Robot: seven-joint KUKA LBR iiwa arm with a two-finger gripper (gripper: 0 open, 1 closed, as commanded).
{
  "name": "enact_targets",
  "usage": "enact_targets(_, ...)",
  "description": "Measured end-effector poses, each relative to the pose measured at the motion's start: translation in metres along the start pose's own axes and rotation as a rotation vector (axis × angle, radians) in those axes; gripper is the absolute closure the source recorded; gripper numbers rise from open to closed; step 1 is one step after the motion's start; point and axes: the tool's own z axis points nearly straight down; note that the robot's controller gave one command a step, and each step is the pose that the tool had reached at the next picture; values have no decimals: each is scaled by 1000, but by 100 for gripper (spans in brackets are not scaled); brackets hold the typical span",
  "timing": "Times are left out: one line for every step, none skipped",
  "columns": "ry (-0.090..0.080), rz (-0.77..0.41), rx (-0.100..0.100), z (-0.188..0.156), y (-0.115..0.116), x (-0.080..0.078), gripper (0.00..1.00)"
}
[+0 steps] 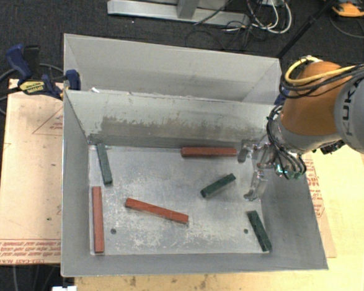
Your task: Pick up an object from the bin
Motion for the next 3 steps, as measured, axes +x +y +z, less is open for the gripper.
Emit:
enact_targets(-3,-146,-2,74,40,-17,0)
enact_targets(-8,-146,1,69,38,-18,100)
enact_targets(-17,-221,3,-61,45,-2,100)
